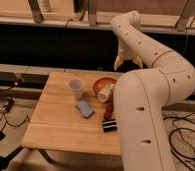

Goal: Pick up the ceramic cup

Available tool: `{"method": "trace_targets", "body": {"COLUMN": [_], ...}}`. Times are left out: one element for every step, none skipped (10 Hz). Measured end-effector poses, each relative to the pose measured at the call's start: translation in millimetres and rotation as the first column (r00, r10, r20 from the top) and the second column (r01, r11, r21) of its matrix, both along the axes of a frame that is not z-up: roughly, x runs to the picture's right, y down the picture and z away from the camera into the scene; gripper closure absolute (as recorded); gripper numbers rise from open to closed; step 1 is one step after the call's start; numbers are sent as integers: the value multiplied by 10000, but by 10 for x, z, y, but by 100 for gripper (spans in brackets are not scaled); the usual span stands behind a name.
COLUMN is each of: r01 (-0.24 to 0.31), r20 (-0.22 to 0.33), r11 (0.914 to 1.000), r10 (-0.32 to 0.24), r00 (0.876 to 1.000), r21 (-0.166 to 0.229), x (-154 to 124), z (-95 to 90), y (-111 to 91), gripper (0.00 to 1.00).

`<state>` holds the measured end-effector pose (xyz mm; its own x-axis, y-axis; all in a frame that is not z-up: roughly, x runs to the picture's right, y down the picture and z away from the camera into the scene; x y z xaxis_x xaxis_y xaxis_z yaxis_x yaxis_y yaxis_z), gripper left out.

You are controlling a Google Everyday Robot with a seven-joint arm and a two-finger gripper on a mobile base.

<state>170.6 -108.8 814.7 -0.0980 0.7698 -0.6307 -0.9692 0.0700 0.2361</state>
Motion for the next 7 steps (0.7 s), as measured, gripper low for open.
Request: {"method": "trace_targets", "body": {"r01": [268, 418, 509, 591, 660, 698, 638], "r20": [111, 292, 614, 991, 1332, 1922, 2234], "r11": [9996, 9990, 9982, 9971, 9960, 9952, 9956], "r10": [-268, -413, -489, -541, -575, -555, -470], "r00": [9996, 9987, 9969, 9936, 9894, 9798, 9736], "r21": [-49, -149, -329, -488, -600, -688, -689], "x": [-204, -411, -686, -976, -1231, -1654, -1882], "z": [80, 150, 218, 258, 267, 218, 150], "y": [40, 100, 195, 283, 348, 429, 450], "gripper": [20, 20, 20, 20, 20, 20, 20]}}
